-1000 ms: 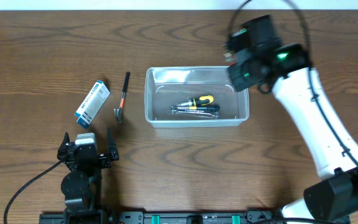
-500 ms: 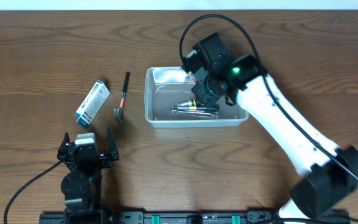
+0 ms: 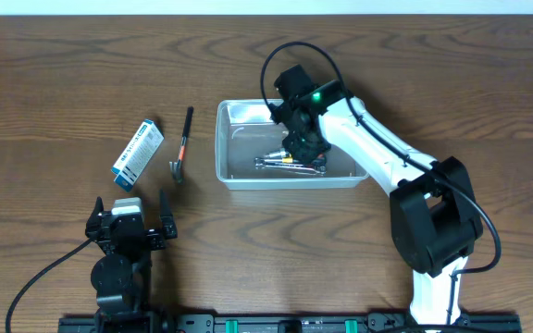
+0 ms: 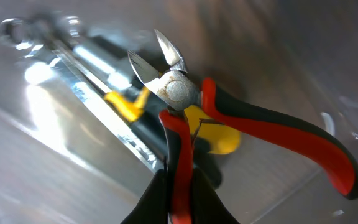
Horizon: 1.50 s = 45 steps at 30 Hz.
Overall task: Pack container
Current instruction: 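Carry the pliers over the container and open the right gripper, then raise the right gripper and hold it above the container's right side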
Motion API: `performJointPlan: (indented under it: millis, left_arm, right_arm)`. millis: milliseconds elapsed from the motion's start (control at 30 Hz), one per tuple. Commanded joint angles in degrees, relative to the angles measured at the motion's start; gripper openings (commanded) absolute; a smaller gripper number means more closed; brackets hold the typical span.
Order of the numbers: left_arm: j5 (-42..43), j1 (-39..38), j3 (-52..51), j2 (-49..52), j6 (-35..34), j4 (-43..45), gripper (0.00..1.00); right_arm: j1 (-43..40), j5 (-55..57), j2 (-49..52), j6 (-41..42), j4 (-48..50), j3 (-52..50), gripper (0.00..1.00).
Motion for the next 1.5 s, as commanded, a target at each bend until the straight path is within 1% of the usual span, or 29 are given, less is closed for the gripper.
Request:
performJointPlan:
  millis: [0,133,167,267,300,333,367,433,533,667,800,900,1000,1033,1100,1167,1233,1267,1467]
  left_arm:
    - [0.2,-0.2,-1.5,-0.3,0.5,-0.5,0.98]
    - [0.2,-0.2,-1.5,-0.3,0.5,-0.5,0.98]
    - [0.2,-0.2,-1.5,-0.3,0.5,-0.5,0.98]
    - [0.2,-0.2,-1.5,-0.3,0.5,-0.5,0.98]
    - [0.2,-0.2,-1.5,-0.3,0.5,-0.5,0.98]
    - [0.2,-0.2,-1.5,-0.3,0.5,-0.5,0.98]
    - [0.2,-0.2,-1.5,-0.3,0.5,-0.5,0.98]
    - [0.2,-0.2,-1.5,-0.3,0.5,-0.5,0.98]
    - [0.2,-0.2,-1.5,-0.3,0.5,-0.5,0.98]
    - [0.2,-0.2,-1.5,-0.3,0.5,-0.5,0.98]
    - [0.2,-0.2,-1.5,-0.3,0.5,-0.5,0.98]
    - [0.2,-0.2,-1.5,-0.3,0.5,-0.5,0.98]
    - [0.2,-0.2,-1.5,-0.3,0.5,-0.5,0.98]
    - [0.2,-0.2,-1.5,-0.3,0.5,-0.5,0.98]
    - [0.2,-0.2,-1.5,-0.3,0.5,-0.5,0.98]
    - [0.2,-0.2,-1.5,-0.3,0.5,-0.5,0.98]
    - [0.2,-0.2,-1.5,-0.3,0.5,-0.5,0.98]
    - [0.2,-0.2,-1.5,-0.3,0.5,-0.5,0.98]
    - [0.2,-0.2,-1.5,-0.3,0.5,-0.5,0.98]
  right_arm:
    - [-2.3,0.0,0.0,1.9,0.8,0.6,0.01]
    - [-3.9,-0.3,0.0,2.0,0.7,0.6,0.03]
    - [-4.2,-0.6,0.0,2.0,0.6,0.6,0.07]
    - [-4.8,-1.2,0.0,2.0,0.4,0.6,0.23]
    - [-4.8,-1.2,0.0,2.0,0.3,0.6,0.3]
    - [-4.8,-1.2,0.0,2.0,0.3,0.6,0.38]
    - [-4.7,-1.2,0.0,2.0,0.3,0.6,0.45]
    - [-4.7,-1.2,0.0,2.0,0.2,0.6,0.52]
    - [-4.7,-2.4,0.0,2.0,0.0,0.6,0.53]
    - [-4.7,-4.9,-0.3,2.0,-0.9,0.7,0.51]
    - [-4.6,-5.0,-3.2,3.3,-2.3,1.3,0.51]
    - [-5.3,-3.2,-7.0,7.4,-2.3,2.8,0.52]
    - [-8.7,-2.8,-13.3,12.1,-2.0,4.7,0.57]
    - [-9.4,-2.8,-14.3,12.6,-1.9,4.9,0.57]
    - [-13.0,-2.8,-18.3,13.6,-1.9,5.3,0.66]
    - [-16.6,-2.8,-21.7,13.6,-2.0,5.3,0.69]
    - [-19.5,-2.8,-24.2,13.3,-2.6,5.3,0.84]
    - [-21.0,-2.8,-25.4,13.3,-3.1,5.3,0.99]
    - [-26.1,-2.8,-27.8,13.4,-7.0,5.3,0.99]
